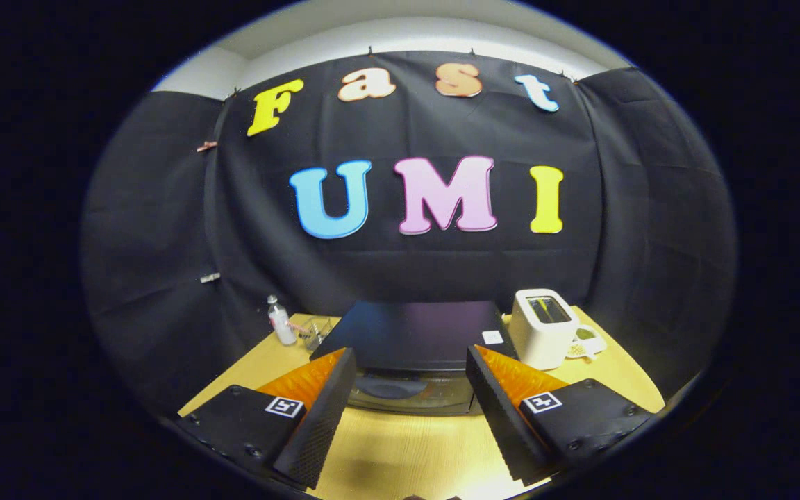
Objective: Open the toaster oven, put the food inside, and close the toaster oven door.
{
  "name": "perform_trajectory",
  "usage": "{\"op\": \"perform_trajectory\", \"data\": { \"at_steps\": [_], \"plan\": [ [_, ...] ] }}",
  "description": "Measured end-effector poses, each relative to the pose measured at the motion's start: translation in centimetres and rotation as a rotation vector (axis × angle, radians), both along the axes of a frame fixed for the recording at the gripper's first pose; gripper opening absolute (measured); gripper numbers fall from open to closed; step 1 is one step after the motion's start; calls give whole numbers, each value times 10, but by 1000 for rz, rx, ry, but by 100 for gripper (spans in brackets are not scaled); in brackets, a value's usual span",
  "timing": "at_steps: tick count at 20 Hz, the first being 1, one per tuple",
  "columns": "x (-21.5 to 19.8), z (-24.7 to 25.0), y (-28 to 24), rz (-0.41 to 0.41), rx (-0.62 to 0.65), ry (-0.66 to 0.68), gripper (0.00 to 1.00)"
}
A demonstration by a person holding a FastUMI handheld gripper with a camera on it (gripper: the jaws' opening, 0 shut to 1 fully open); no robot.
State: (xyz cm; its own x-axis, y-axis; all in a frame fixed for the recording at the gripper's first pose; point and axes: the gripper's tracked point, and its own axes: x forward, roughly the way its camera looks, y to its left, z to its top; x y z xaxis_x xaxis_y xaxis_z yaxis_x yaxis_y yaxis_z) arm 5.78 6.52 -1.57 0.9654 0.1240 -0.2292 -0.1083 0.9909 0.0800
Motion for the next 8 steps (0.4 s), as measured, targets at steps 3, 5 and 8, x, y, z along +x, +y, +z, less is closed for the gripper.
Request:
{"op": "perform_trajectory", "data": {
  "at_steps": [3, 5, 8],
  "plan": [
    [-11, 13, -26, -72, 5, -23, 98],
    [-20, 24, -36, -99, 39, -41, 98],
    [-26, 42, -57, -150, 39, -80, 98]
  ]
}}
